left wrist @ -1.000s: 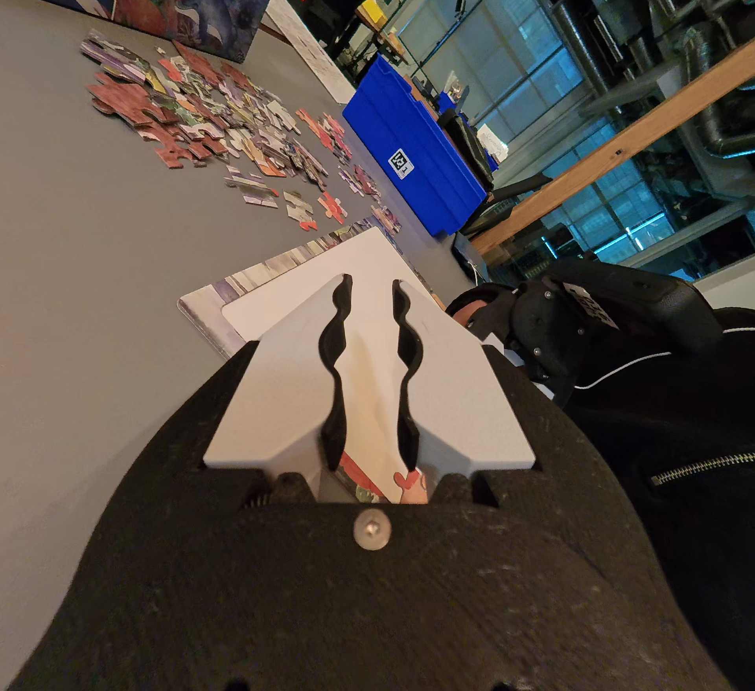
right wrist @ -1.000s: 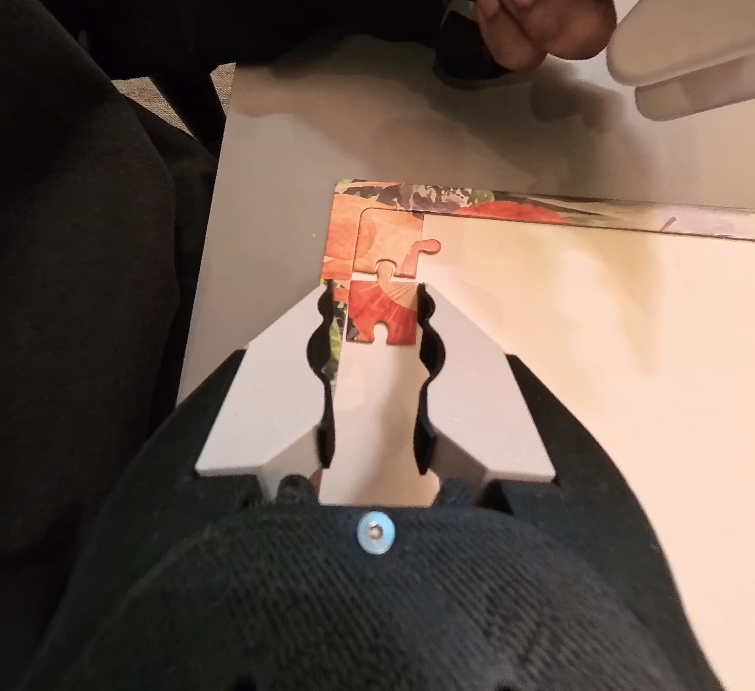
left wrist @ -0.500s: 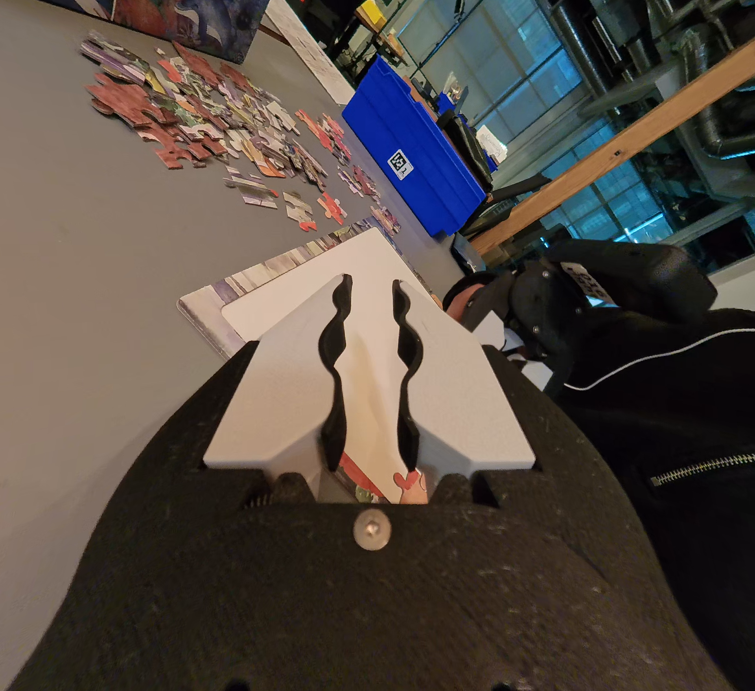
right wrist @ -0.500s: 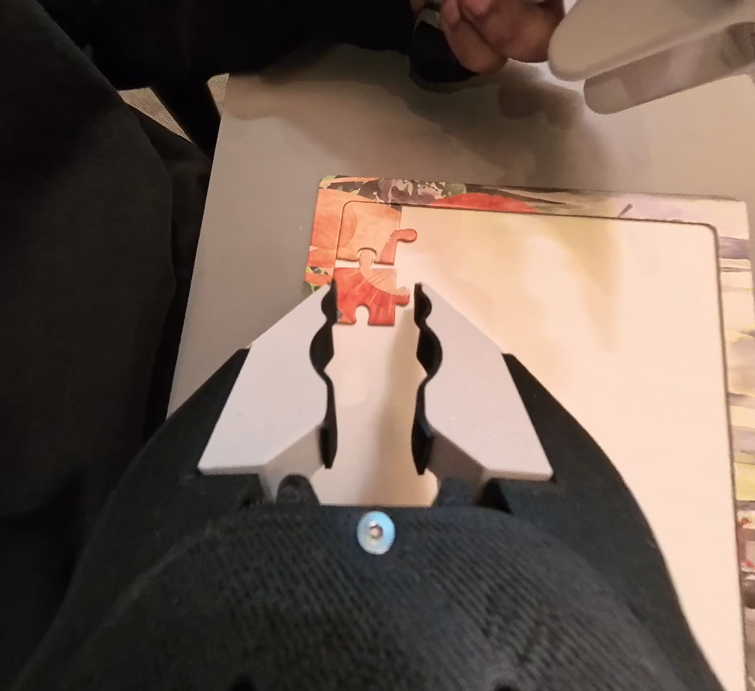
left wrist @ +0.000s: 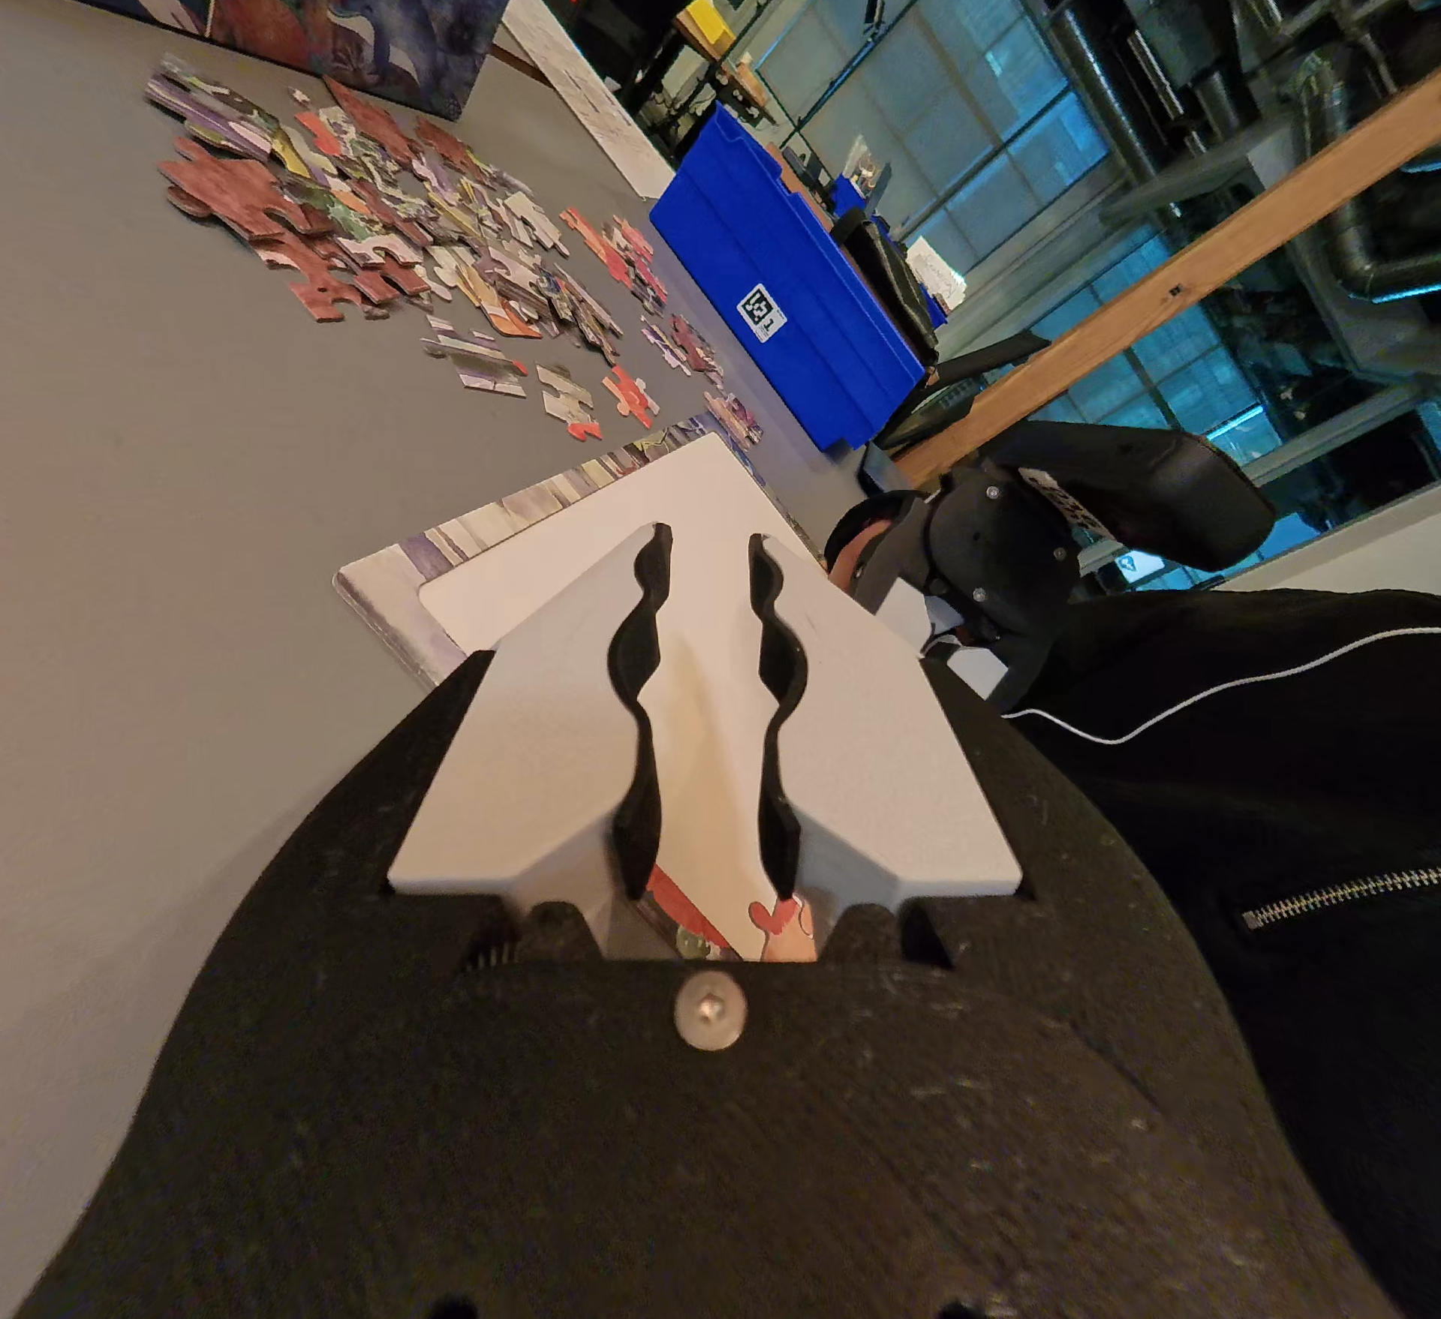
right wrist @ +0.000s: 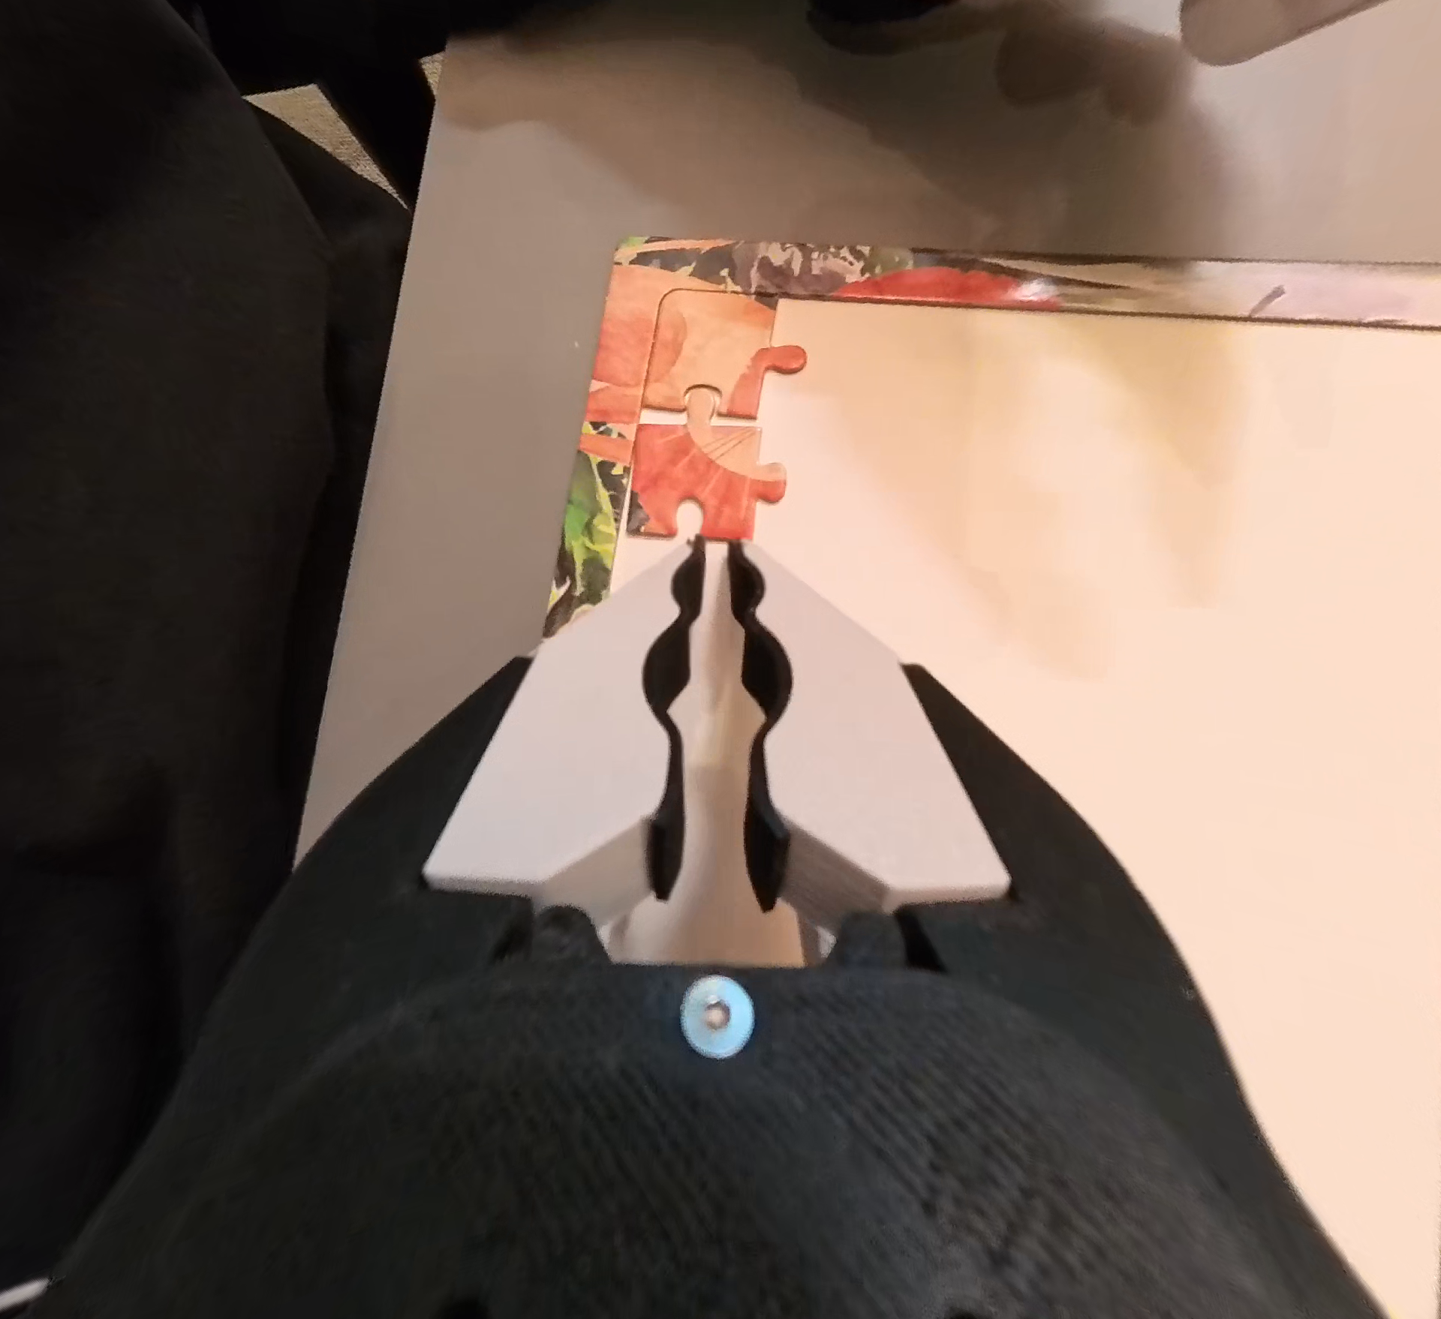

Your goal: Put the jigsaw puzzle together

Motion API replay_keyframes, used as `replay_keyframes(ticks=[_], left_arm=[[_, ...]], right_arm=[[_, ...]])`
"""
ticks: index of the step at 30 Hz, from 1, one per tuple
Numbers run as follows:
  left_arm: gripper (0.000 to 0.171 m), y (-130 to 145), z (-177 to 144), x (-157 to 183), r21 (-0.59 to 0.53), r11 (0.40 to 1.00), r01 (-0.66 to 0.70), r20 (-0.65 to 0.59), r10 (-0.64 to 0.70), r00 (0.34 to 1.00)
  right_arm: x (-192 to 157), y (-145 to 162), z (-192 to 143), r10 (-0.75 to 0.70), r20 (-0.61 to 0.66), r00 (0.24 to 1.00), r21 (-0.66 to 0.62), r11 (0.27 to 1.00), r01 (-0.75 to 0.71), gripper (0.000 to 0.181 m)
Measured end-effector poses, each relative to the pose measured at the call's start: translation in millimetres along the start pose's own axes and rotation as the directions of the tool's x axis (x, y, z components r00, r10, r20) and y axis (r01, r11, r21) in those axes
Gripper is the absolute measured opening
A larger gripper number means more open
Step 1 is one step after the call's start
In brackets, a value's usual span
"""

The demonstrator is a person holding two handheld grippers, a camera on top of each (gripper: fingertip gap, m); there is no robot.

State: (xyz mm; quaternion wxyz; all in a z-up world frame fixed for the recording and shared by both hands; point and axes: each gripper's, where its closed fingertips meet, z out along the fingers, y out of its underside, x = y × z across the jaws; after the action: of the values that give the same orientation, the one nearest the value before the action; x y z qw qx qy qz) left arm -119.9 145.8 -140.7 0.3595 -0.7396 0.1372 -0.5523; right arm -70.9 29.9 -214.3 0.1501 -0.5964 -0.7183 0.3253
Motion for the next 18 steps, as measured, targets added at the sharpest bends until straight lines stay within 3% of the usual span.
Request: replay_keyframes(ticks=[18], left_arm=[[0.019, 1, 1, 0, -0.007, 1.000, 0.002, 0.001, -0.002, 1.000]], right_arm=[[-14, -4, 6, -0.006, 0.076, 0.997, 0.023, 1.000, 0.004, 0.002]])
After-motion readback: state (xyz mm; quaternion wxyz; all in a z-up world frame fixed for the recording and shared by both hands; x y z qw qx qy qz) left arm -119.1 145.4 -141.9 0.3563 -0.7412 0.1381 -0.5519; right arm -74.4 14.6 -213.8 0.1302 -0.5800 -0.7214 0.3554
